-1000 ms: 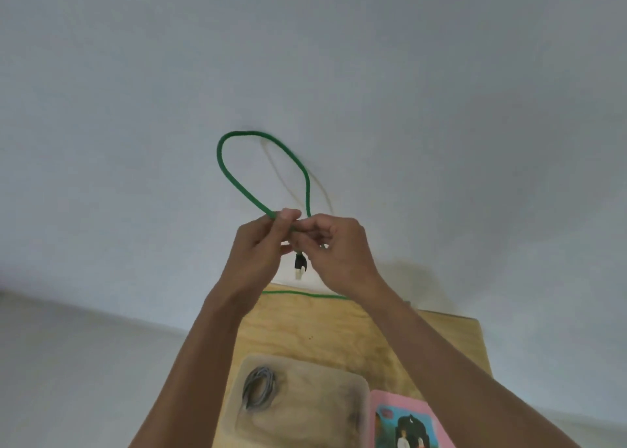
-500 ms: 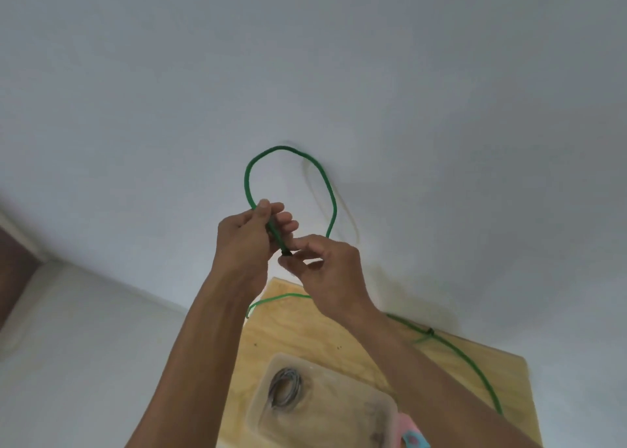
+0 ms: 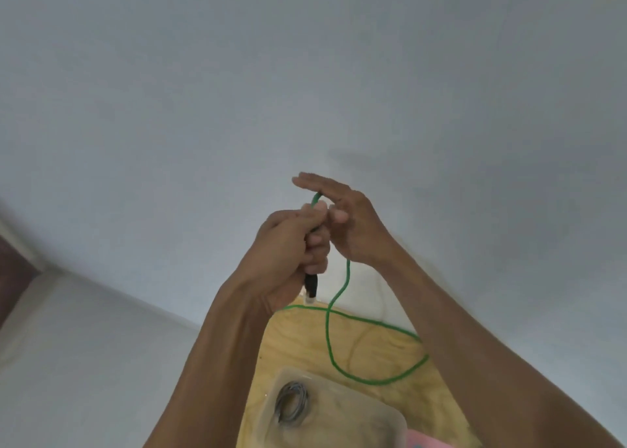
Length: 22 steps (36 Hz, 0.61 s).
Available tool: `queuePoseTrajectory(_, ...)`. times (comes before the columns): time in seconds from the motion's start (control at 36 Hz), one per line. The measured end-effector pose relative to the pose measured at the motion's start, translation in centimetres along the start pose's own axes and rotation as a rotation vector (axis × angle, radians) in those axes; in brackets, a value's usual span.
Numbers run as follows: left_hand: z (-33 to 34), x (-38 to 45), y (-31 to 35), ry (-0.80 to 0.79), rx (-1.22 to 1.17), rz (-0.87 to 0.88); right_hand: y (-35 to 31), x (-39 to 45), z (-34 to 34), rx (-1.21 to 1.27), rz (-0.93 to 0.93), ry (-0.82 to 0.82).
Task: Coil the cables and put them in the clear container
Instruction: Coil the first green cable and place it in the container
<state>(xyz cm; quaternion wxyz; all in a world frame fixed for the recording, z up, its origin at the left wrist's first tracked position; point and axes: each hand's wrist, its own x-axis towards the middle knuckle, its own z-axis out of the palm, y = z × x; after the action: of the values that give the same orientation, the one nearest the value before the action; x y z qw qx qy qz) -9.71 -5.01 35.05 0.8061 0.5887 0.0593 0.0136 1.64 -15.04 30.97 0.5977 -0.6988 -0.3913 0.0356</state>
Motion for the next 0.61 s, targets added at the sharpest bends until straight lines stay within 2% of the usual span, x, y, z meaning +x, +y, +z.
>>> queuePoseTrajectory(0.06, 0.8, 0.5, 0.1, -0.059, -0.054, 0.013, -0.2, 0.2, -0.8, 0.198, 0.09, 0.069)
queuePoseTrajectory(0.11, 1.1, 0.9, -0.2, -0.106, -0.061, 0.032, -0.4, 0.1, -1.7, 0.209, 0.168, 0.122)
queuePoseTrajectory(0.22, 1.5, 1.4, -1.9, -0.11, 0.277, 0.115, -0.4, -0.8, -3.5, -0.087, 0.093, 0.207)
queuePoseTrajectory(0.28, 1.9, 1.6, -2.3, -0.109, 0.372, 0.123, -0.8, -1.1, -4.3, -0.215, 0.051, 0.239)
queuePoseTrajectory(0.36, 2.9, 1.9, -2.3, -0.149, 0.443, 0.093, -0.9, -1.5, -5.1, -0.225, 0.082, 0.262)
queuePoseTrajectory(0.42, 3.7, 1.9, -2.3, -0.188, 0.394, 0.049, -1.0, -2.0, -5.3, -0.174, 0.107, 0.261)
queuePoseTrajectory(0.5, 5.3, 2.0, -2.5, -0.244, 0.103, 0.008, -2.1, -2.6, -5.7, 0.121, 0.244, 0.221)
queuePoseTrajectory(0.53, 5.8, 2.1, -2.5, -0.247, 0.01, 0.018, -2.4, -2.8, -5.8, 0.058, 0.268, 0.184)
queuePoseTrajectory(0.61, 7.1, 2.8, -2.5, -0.231, -0.141, 0.077, -2.0, -4.1, -5.3, 0.259, 0.343, 0.041)
